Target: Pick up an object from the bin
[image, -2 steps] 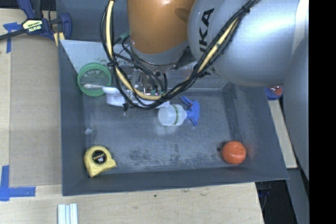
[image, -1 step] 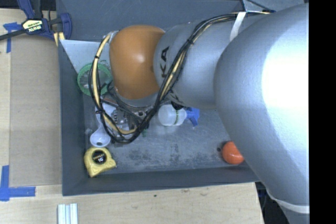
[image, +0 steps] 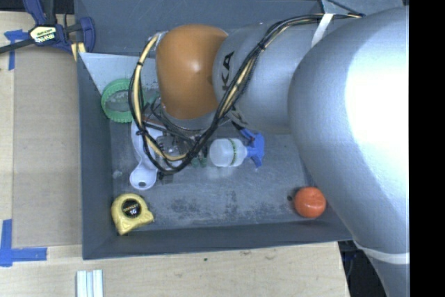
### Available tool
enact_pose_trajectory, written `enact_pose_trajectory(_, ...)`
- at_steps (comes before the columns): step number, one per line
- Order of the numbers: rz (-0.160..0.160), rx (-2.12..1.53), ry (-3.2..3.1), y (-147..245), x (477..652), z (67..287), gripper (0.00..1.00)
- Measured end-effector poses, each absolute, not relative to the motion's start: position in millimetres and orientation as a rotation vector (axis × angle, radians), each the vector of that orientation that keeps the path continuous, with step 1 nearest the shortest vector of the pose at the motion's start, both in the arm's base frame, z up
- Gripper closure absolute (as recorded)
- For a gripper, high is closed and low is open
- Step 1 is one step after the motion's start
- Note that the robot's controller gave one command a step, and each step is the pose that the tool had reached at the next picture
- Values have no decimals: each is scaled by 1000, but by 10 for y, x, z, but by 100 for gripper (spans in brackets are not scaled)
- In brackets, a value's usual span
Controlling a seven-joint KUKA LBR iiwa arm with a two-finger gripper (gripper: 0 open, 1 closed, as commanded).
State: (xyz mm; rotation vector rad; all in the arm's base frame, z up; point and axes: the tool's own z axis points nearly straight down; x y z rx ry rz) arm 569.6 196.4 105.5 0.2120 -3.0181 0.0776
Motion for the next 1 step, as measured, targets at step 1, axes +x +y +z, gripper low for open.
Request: enact_pose_trajectory(1, 69, 293, -3022, 2143, 6063, 3146, 100)
